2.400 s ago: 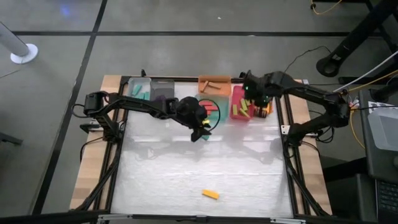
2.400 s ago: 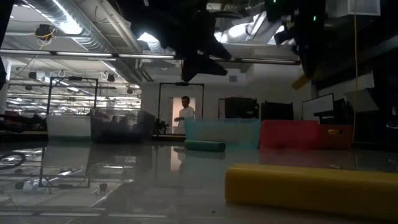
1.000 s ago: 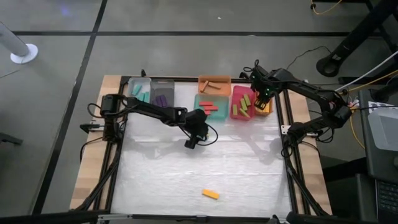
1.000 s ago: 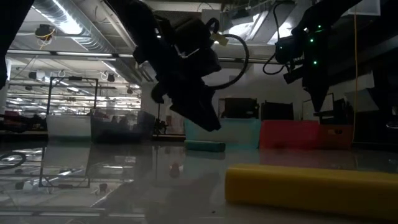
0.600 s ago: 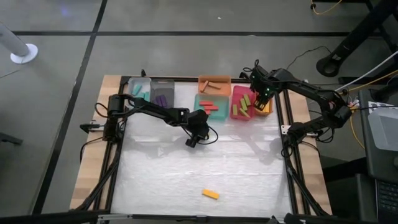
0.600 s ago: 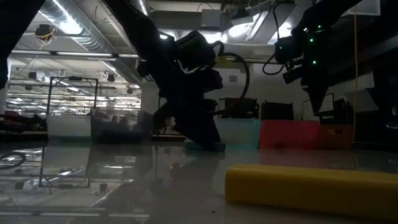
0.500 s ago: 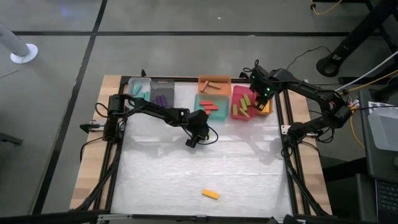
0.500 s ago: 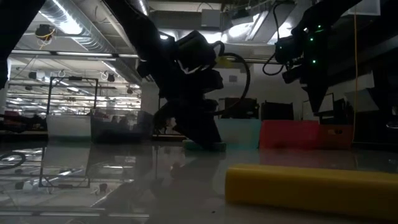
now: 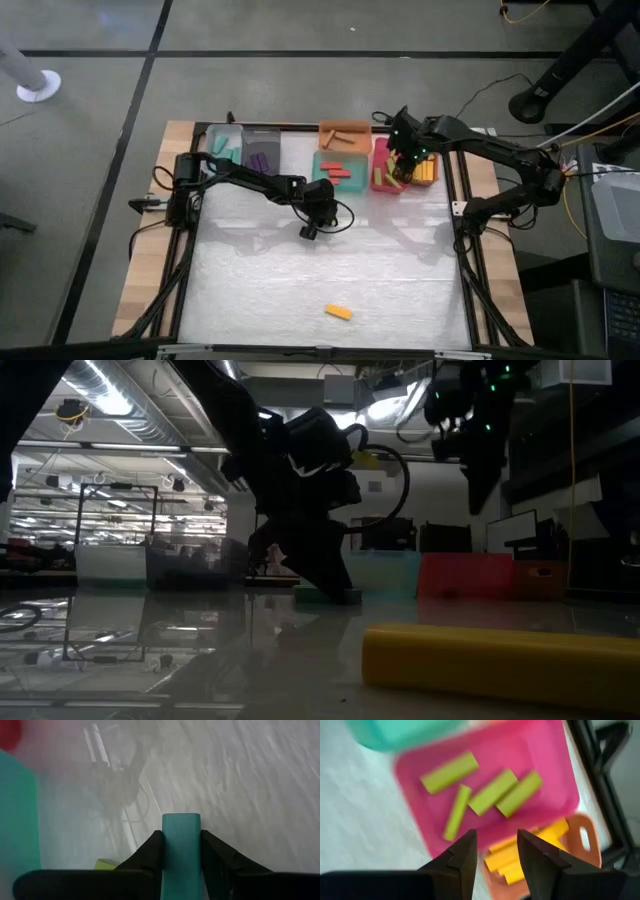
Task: Sort blocks
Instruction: Put the light blue block into the transparent bin, then put the light green block into the pink bin, then put the yellow block into the right orange bin
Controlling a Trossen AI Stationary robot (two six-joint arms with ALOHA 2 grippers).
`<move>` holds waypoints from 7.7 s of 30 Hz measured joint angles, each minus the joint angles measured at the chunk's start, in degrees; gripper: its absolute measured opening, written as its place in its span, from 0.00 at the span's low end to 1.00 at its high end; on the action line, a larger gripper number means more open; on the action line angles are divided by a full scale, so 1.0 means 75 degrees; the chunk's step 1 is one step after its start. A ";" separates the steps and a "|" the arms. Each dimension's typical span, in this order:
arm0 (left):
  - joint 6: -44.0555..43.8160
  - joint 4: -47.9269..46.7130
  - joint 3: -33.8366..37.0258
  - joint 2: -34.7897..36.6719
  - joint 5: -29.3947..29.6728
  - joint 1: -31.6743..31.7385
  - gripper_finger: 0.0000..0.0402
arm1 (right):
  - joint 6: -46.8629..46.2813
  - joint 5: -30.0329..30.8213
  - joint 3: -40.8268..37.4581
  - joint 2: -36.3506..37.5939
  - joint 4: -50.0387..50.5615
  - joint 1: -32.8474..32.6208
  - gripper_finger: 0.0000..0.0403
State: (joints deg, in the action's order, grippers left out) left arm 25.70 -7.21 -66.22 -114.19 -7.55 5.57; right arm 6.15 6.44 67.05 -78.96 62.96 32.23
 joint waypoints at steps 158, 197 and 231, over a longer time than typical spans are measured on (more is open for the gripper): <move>-0.4235 -0.4946 0.1994 0.6409 0.0915 0.6373 0.48 | -0.2146 -0.0187 0.3404 -0.4523 0.3532 -0.0272 0.27; -0.5956 0.1838 0.2003 0.5179 0.0132 -0.2087 0.48 | -0.4234 -0.1819 0.3188 -0.1244 0.2736 -0.3004 0.54; -0.5826 0.1765 0.2006 0.5176 0.0167 -0.1807 0.48 | -0.7078 0.0404 0.3182 -0.5174 -0.3654 -0.9494 0.54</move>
State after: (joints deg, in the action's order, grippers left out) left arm -18.00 6.03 -51.18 -75.37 -6.30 -7.99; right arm -46.94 9.47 90.91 -117.76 35.55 -38.98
